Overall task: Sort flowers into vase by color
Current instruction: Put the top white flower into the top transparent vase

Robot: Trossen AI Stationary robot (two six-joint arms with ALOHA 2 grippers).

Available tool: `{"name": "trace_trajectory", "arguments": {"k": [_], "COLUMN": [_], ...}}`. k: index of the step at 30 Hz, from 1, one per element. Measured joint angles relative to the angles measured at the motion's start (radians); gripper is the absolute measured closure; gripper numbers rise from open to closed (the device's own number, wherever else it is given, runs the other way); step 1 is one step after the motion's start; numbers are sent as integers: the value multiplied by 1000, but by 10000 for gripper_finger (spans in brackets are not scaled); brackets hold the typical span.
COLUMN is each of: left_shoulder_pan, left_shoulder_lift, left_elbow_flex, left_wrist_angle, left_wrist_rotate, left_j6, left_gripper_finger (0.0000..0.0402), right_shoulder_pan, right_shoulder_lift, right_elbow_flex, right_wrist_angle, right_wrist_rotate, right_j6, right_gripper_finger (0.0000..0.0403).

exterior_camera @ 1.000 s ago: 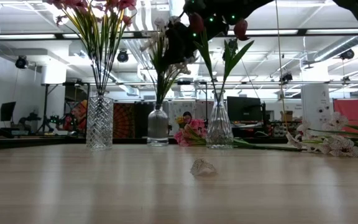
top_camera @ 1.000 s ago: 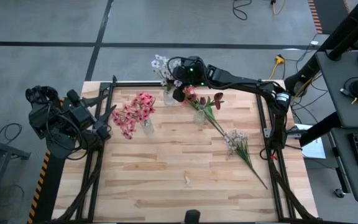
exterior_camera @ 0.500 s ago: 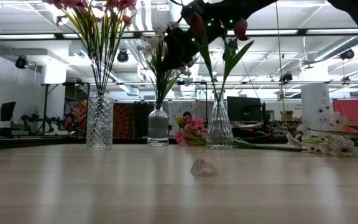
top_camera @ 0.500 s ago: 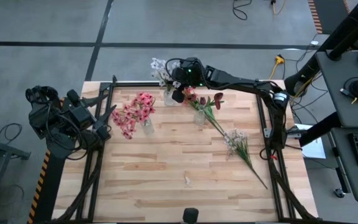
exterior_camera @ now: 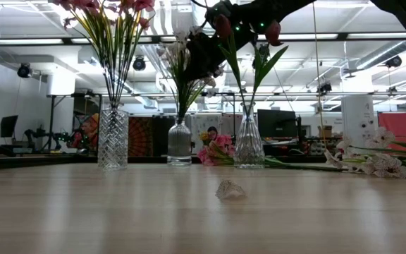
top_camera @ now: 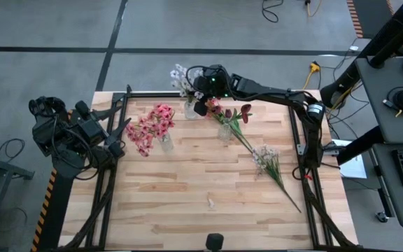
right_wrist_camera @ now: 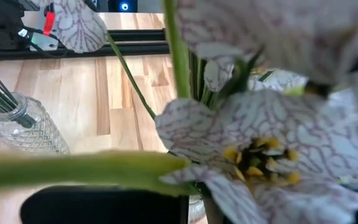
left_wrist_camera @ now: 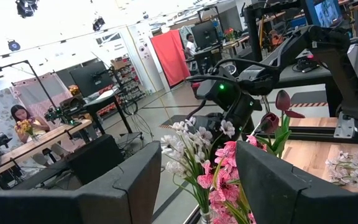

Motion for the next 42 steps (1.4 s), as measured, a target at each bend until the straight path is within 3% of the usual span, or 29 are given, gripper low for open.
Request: {"name": "trace_trajectory", "arguments": {"k": [42], "left_shoulder_pan": [0], "left_shoulder_lift": [0], "left_elbow_flex": [0], "left_wrist_angle": [-1], "left_wrist_rotate": [0], "left_j6": [0], "left_gripper_finger": [212], "right_shoulder_pan": [0], "right_shoulder_lift": [0], "right_elbow_flex": [-23], "right_wrist_angle": [45], "right_wrist_rotate": [0], "right_j6": [-8], "right_gripper_finger": [390]}}
